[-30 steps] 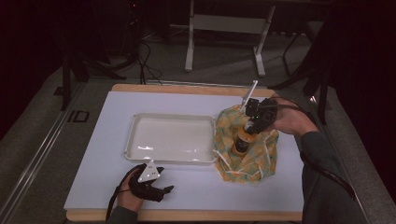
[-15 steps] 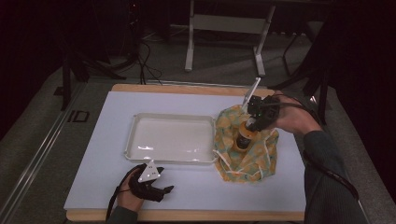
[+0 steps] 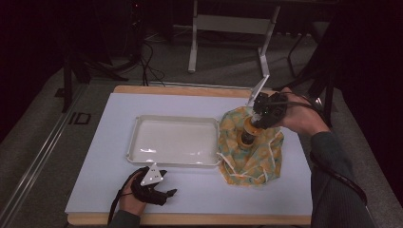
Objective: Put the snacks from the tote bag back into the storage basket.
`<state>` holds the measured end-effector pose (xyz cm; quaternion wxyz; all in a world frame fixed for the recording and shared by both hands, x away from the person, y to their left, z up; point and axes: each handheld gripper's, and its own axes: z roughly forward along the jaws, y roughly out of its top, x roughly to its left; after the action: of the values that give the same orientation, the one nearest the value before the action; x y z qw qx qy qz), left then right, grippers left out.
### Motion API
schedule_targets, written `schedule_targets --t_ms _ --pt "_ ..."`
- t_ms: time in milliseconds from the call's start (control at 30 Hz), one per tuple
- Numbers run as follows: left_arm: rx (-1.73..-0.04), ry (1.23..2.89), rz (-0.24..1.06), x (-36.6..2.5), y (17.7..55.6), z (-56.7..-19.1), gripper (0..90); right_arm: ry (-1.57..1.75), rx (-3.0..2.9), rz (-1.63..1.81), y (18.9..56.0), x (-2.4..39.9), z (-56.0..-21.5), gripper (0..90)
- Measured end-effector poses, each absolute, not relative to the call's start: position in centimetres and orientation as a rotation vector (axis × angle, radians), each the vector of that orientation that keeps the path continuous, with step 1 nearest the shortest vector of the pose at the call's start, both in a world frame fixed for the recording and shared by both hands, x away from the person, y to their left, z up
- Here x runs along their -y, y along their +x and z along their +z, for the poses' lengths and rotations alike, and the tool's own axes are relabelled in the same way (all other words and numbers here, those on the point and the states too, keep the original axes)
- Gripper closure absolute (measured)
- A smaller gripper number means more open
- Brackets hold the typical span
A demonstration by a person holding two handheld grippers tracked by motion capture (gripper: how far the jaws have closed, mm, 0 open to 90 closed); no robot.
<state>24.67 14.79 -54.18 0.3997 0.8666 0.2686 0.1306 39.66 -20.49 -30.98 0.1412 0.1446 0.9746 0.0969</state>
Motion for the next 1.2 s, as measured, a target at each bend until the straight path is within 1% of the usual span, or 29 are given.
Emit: schedule_targets --t_ms 333,1200 --pt "-0.678 2.194 0.33 -14.8 24.7 -54.2 23.5 0.398 -2.77 0.272 39.6 19.8 -30.1 58.9" --pt "-0.679 2.193 0.331 -14.8 24.7 -54.2 23.4 0.328 -2.751 0.301 39.2 17.7 -29.0 58.9"
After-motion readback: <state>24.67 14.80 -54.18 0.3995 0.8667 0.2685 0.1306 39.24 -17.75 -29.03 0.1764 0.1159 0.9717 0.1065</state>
